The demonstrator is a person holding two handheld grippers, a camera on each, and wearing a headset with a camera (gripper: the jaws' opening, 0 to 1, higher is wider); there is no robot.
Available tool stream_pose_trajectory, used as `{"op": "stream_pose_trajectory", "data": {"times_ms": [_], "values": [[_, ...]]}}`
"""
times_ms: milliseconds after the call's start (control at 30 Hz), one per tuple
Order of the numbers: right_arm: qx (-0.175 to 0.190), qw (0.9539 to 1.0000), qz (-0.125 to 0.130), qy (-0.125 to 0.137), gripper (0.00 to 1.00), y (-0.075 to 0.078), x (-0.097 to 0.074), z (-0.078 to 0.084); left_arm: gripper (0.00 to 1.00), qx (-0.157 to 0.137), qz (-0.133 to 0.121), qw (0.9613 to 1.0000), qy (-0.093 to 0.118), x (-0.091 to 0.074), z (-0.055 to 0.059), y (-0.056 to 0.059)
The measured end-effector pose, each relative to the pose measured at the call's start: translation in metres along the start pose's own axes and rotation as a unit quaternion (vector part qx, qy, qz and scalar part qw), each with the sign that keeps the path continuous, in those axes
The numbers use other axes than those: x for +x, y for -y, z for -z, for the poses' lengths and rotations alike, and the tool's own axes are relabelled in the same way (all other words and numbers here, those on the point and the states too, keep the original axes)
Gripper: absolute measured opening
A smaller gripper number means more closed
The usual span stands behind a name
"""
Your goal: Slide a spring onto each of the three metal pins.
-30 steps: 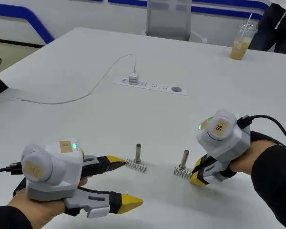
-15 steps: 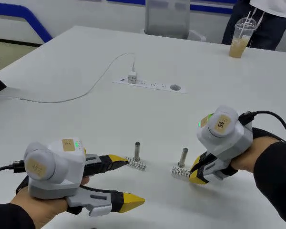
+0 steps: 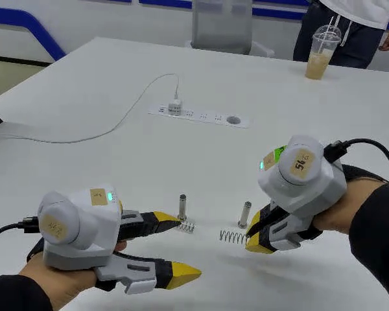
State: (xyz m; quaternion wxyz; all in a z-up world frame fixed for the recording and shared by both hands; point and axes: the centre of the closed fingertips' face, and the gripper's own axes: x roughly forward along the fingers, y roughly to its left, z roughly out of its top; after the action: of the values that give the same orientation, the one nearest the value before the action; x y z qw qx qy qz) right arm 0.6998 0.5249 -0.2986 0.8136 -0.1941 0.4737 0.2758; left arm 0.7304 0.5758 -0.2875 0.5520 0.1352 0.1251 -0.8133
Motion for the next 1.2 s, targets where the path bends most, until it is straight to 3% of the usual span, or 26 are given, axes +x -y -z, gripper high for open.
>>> {"op": "stream_pose_trajectory", "data": {"times_ms": [500, 900, 1200], "values": [[-0.049, 0.9984, -0.019, 0.019, 0.11, -0.018, -0.001, -0.031, 0.38, 0.012, 0.028, 0.9995, 0.011, 0.003, -0.01, 0.012], [-0.071, 0.9969, -0.028, 0.019, 0.12, -0.026, 0.0, -0.034, 0.22, 0.022, 0.047, 0.9984, 0.02, 0.006, -0.016, 0.021], [-0.079, 0.9962, -0.033, 0.017, 0.12, -0.03, -0.001, -0.035, 0.13, 0.034, 0.047, 0.9981, 0.023, 0.006, -0.017, 0.02]]}}
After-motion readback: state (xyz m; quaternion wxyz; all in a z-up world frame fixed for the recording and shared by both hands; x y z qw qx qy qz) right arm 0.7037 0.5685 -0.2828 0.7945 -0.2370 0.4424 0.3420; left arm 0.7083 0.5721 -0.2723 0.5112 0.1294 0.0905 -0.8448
